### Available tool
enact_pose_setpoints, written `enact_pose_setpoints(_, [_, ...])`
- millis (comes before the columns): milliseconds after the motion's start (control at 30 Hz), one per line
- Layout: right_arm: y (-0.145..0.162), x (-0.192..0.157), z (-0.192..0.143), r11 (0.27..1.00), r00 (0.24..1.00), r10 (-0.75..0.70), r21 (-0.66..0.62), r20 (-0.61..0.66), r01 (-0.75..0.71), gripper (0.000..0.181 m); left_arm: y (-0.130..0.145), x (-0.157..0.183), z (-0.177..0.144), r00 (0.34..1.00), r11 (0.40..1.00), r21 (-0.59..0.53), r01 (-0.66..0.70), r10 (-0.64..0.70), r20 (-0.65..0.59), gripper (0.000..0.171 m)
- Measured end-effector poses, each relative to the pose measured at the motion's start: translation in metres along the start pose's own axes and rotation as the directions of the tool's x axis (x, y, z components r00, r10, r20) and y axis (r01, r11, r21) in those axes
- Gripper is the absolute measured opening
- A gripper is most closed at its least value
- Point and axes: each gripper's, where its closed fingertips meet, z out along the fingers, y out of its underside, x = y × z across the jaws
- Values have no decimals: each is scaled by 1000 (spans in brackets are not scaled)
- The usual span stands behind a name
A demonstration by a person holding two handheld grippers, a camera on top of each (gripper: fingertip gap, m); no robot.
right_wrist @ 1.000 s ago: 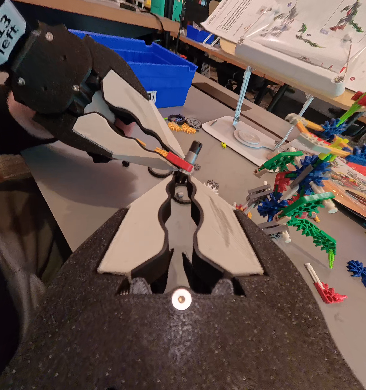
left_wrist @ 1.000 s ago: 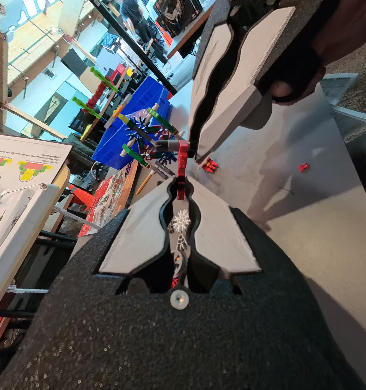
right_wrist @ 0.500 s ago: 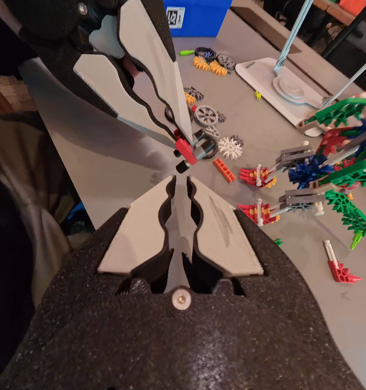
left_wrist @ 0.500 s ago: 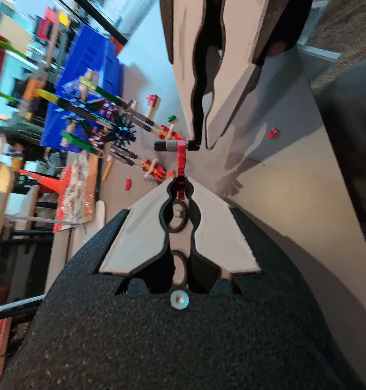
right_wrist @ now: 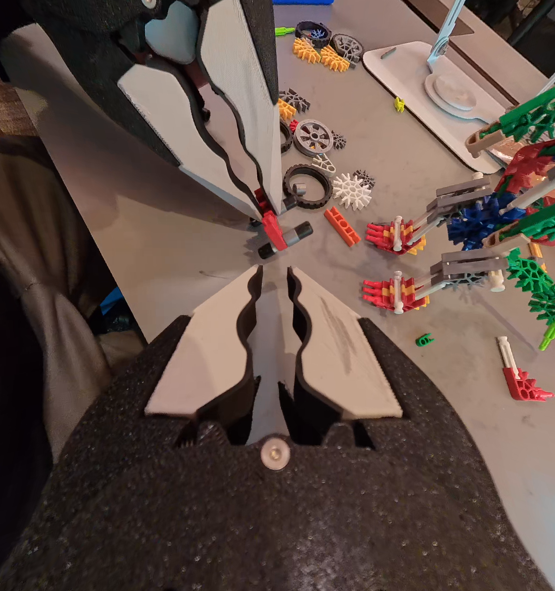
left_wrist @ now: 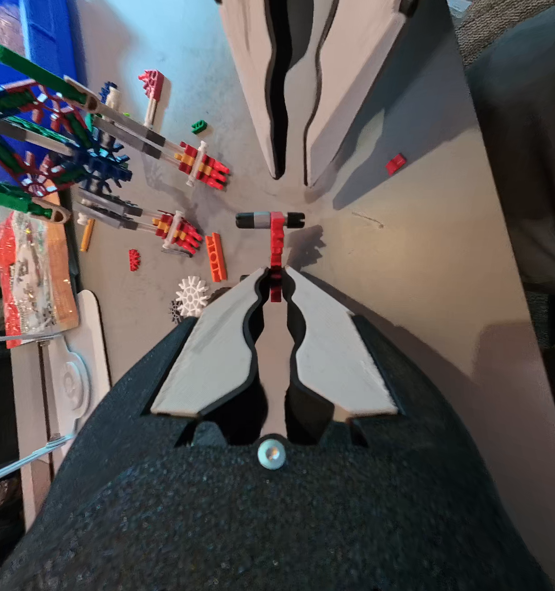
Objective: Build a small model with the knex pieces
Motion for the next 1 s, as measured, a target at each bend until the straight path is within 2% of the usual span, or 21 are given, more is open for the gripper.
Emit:
enact_pose_setpoints(233, [0, 6, -1, 1000, 1000, 18, 16, -1, -18, 15, 3, 3, 6, 998, 999, -7, 39, -39, -41, 13])
enact_pose_setpoints(433, [-1, 11, -1, 999, 999, 34, 27, 4, -35, 18, 3, -1, 1, 996, 997, 32, 76, -75, -38, 20])
enact_pose_setpoints(733, [-14, 16, -5, 990, 996, 79, 111, 28, -82, 26, 9, -15, -13, 988, 983, 101, 152, -153, 3, 31])
enact_pose_setpoints(1000, [-8, 17, 2, 995, 994, 101, 20, 45, -102, 28, 19, -13, -21, 978, 973, 105, 208, -205, -39, 27])
